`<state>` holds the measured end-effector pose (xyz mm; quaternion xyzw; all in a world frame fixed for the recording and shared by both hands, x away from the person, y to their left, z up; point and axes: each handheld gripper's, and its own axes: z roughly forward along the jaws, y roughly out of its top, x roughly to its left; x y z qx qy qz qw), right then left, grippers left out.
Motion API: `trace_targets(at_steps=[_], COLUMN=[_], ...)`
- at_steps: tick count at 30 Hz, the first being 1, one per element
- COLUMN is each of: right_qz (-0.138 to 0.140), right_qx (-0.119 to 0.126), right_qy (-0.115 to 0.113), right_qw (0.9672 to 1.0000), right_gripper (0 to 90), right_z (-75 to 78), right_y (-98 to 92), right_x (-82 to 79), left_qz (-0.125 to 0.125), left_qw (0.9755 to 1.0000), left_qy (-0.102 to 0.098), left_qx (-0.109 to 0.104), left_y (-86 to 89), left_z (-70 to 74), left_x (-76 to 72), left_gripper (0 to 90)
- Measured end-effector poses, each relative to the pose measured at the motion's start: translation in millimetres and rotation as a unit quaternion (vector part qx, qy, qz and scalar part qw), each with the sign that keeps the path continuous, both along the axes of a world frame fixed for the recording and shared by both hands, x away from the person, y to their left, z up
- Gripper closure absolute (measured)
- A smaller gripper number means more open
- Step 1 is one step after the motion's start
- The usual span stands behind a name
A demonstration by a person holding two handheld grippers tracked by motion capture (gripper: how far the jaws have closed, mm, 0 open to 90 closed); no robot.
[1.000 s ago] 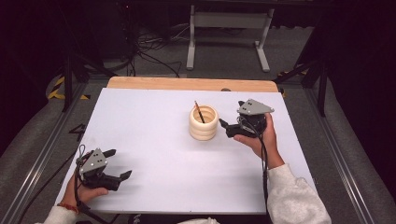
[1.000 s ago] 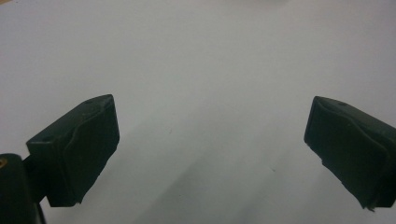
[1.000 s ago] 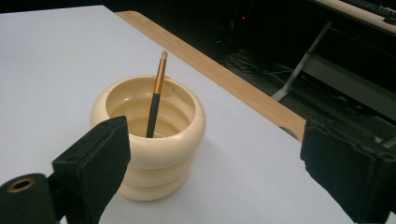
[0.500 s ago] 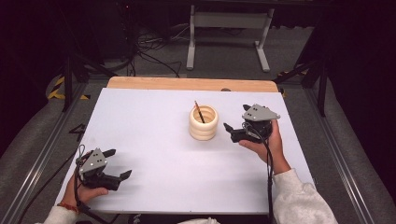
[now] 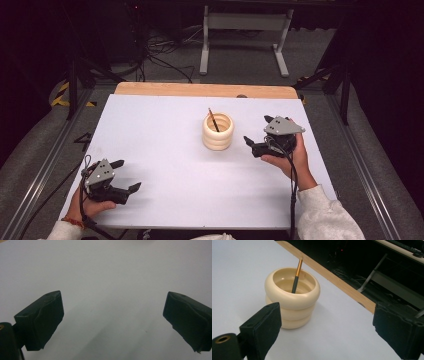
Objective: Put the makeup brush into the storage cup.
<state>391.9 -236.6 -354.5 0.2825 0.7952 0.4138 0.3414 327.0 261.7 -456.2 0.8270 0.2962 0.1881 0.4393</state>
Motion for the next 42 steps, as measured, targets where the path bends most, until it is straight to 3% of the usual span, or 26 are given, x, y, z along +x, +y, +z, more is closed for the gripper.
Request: trace_targets(at_steps=[30,42], right_qz=[-0.008,-0.016], right_qx=[-0.018,-0.009], right_qy=[-0.004,-0.005], right_qw=[0.9998,0.9998], right_gripper=[8.9,8.7], right_z=[-18.9,-26.5], right_y=[-23.4,-36.7], right_x=[-24.7,-32.5], left_qz=[-0.001,0.0], left_qw=[1.0,1.0], left_qy=[0.0,0.002], left_qx=[0.005,0.006], left_y=[0.2,-1.0], left_z=[-0.2,-0.3], left_x=[-0.6,-0.9], left_gripper=[4.1,4.0])
